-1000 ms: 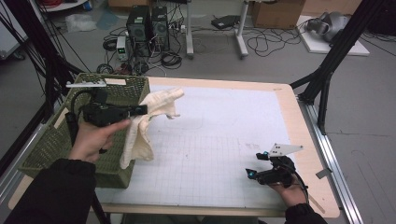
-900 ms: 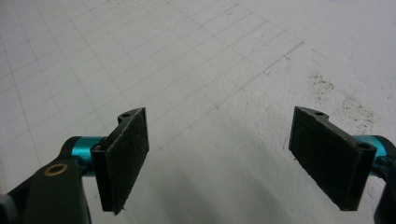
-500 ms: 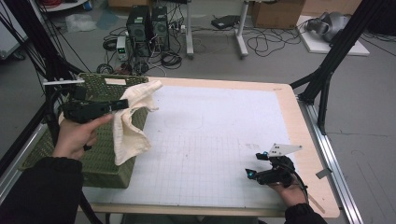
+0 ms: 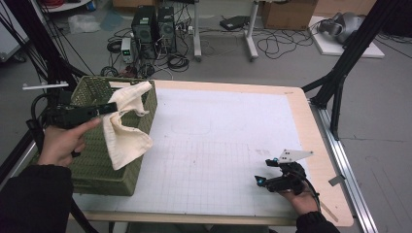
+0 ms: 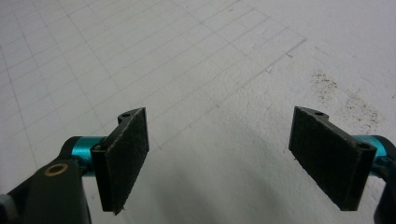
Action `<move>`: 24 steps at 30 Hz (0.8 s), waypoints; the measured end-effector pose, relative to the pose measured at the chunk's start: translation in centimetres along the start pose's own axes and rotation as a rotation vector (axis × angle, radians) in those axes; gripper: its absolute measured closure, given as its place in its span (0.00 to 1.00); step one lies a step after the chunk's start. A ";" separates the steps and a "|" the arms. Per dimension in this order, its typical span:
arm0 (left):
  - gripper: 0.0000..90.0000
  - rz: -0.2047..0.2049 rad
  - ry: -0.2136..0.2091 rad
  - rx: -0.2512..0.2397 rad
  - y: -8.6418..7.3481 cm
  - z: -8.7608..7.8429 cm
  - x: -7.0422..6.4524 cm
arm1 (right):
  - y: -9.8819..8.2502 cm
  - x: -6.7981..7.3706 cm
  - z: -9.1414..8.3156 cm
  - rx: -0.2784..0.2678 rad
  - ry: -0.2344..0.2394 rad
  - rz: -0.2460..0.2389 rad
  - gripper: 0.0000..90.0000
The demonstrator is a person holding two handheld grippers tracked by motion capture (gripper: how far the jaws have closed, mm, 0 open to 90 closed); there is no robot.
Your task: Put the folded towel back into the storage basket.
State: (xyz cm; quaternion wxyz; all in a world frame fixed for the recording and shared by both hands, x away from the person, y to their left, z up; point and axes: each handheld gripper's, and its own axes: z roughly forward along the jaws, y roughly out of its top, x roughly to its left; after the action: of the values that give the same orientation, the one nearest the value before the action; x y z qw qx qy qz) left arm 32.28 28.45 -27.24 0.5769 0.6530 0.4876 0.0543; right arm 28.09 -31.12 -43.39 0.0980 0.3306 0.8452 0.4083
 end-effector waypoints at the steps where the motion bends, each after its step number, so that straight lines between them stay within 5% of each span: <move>1: 0.92 -0.001 0.001 -0.001 0.0 -0.2 0.1 | 0.0 0.0 0.0 0.005 0.001 0.001 0.21; 24: 0.92 -0.050 0.118 0.007 -1.4 -3.5 3.3 | -0.2 -0.1 0.5 0.022 0.011 -0.002 0.21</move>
State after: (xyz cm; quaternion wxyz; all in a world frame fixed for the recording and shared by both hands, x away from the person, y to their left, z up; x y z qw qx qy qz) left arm 30.94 32.96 -28.88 0.5459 0.6384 0.5371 0.0768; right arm 28.32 -30.93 -43.88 0.0902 0.3286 0.8505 0.4007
